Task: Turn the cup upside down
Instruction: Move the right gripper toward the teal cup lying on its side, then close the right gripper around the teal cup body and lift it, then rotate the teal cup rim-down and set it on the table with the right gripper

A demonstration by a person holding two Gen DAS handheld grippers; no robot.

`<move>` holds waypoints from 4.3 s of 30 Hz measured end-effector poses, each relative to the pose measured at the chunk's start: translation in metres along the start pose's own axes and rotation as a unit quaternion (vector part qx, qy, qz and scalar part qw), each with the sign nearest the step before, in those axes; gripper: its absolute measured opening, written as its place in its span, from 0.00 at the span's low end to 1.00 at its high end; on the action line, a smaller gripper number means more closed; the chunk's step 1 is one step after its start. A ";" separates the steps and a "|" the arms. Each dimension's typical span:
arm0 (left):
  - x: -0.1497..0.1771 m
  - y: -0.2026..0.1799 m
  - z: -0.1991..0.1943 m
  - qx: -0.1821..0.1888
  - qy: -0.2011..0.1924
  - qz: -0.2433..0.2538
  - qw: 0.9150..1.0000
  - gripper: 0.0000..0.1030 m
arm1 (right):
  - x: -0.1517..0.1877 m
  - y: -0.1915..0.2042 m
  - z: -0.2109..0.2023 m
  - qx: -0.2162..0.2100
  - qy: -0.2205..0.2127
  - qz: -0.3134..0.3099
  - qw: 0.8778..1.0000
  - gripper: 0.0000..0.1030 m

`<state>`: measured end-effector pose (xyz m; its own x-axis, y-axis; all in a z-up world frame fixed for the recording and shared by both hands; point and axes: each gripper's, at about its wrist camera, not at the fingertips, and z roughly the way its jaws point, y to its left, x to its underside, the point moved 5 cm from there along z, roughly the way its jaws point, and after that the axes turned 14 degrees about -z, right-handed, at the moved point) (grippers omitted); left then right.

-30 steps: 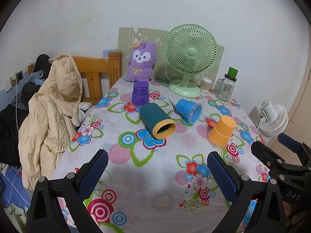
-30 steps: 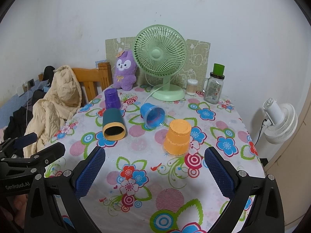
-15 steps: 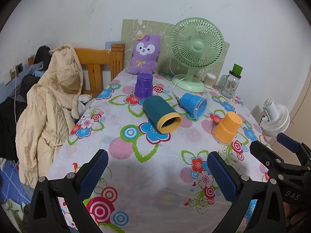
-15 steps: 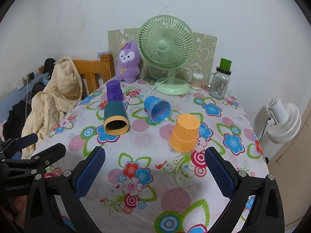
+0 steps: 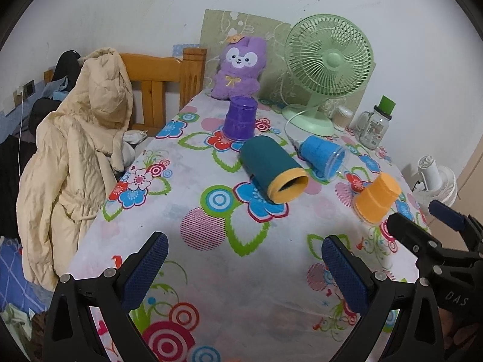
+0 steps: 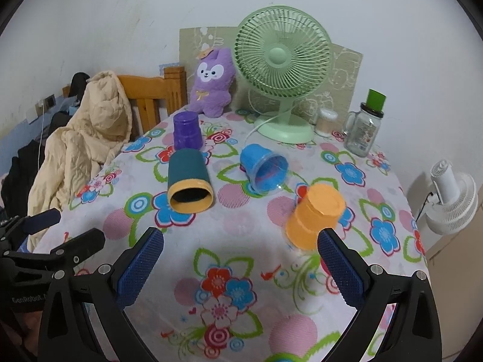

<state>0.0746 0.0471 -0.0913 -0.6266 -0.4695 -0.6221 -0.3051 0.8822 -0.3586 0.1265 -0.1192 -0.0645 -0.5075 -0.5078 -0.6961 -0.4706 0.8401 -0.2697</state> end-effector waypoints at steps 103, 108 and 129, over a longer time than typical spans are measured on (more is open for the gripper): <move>0.047 -0.010 -0.023 -0.002 0.047 0.016 0.999 1.00 | 0.081 0.016 0.052 -0.097 0.166 0.059 0.980 0.74; 0.048 -0.012 -0.025 -0.004 0.046 0.018 0.999 1.00 | 0.080 0.013 0.048 -0.087 0.158 0.056 0.982 0.80; 0.046 -0.057 -0.017 0.002 0.055 0.037 0.998 1.00 | 0.082 -0.028 0.025 -0.101 0.125 0.086 0.983 0.80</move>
<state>0.0507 -0.0239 -0.0880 -0.7228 -0.3961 -0.5663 -0.2529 0.9142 -0.3166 0.1162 -0.1792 -0.1310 -0.7422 -0.4138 -0.5271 -0.4831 0.8755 -0.0072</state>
